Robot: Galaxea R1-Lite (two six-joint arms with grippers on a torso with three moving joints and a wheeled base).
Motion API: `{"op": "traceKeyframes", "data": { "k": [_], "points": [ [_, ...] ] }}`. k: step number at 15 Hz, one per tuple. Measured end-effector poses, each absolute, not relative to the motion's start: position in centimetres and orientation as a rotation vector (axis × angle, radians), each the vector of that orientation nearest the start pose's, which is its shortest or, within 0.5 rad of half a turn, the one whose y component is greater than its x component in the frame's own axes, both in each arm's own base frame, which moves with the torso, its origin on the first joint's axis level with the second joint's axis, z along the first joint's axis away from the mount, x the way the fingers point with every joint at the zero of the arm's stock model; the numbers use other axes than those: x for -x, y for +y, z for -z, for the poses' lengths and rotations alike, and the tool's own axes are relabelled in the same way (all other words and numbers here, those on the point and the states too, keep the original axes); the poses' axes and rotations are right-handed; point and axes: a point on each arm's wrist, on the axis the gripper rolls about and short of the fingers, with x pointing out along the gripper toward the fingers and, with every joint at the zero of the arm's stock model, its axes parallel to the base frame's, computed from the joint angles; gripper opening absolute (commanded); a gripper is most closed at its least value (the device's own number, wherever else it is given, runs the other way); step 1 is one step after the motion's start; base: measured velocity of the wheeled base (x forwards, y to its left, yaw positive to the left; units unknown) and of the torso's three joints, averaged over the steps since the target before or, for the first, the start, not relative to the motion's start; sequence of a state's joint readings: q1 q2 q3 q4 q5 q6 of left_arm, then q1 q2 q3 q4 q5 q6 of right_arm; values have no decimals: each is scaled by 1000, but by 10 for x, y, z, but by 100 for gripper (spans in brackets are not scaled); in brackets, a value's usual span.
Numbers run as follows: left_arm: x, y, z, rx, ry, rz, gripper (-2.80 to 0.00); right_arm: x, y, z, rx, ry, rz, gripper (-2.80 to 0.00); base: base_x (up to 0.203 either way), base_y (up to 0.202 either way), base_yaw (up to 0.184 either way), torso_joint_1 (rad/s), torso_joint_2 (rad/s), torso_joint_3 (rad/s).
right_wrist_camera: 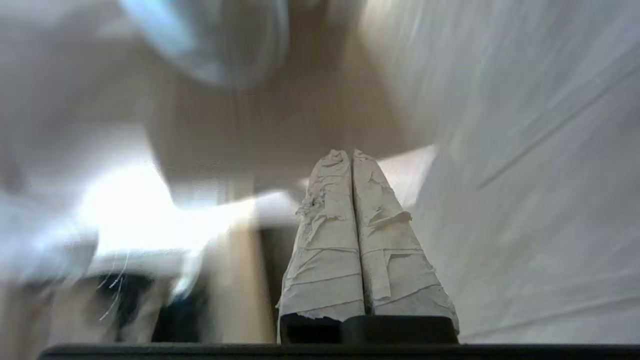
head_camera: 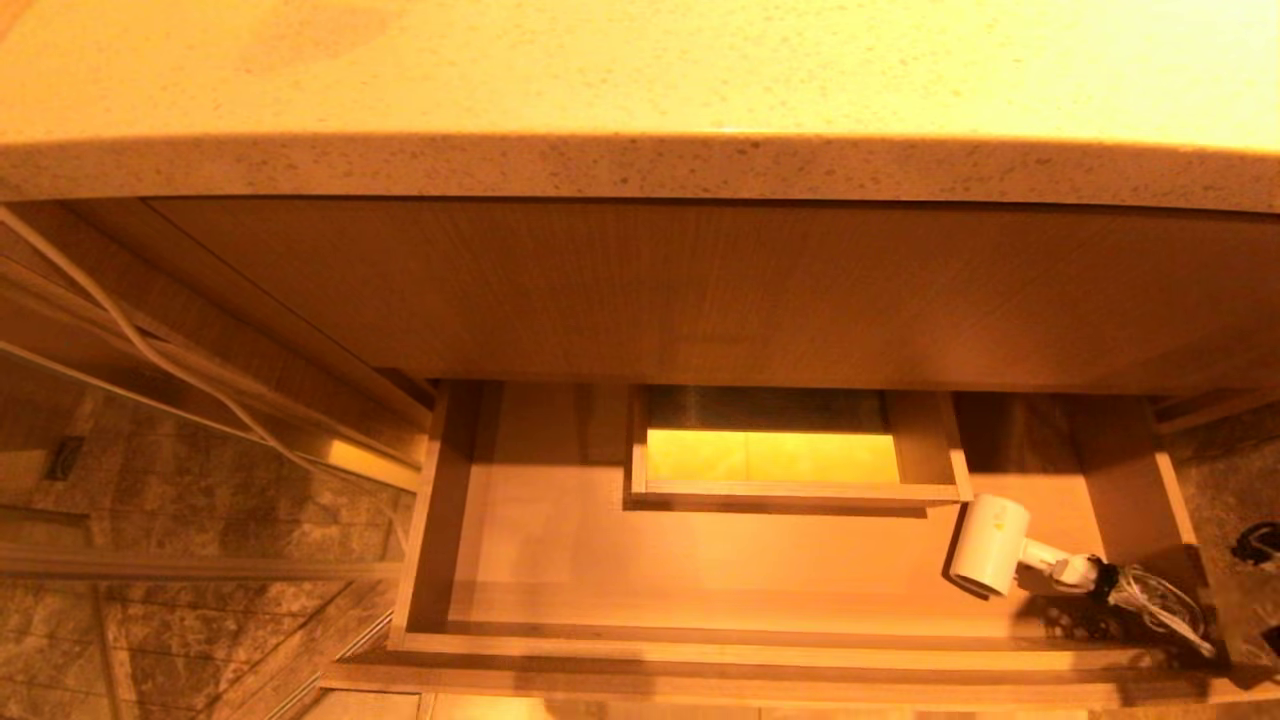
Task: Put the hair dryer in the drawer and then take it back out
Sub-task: Put it into the drawer
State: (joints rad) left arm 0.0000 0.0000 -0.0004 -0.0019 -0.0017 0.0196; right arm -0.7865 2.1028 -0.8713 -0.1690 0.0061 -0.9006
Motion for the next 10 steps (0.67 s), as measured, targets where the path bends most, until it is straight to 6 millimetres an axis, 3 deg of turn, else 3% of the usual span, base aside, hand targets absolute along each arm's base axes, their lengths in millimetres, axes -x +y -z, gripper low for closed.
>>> {"op": "traceKeyframes", "data": {
  "k": [3,5,8,10],
  "points": [
    [23,0,-76,-20,-2,1,-280,-252,-224,-51,452,1055,219,-280,0,0,0,0,0,0],
    [23,0,-76,-20,-2,1,-280,-252,-219,-61,464,1029,222,-280,0,0,0,0,0,0],
    [23,0,-76,-20,-1,1,-280,-240,-212,-70,484,1053,203,-280,0,0,0,0,0,0],
    [23,0,-76,-20,-1,2,-280,-212,-204,-67,448,1159,159,-280,0,0,0,0,0,0]
  ]
}}
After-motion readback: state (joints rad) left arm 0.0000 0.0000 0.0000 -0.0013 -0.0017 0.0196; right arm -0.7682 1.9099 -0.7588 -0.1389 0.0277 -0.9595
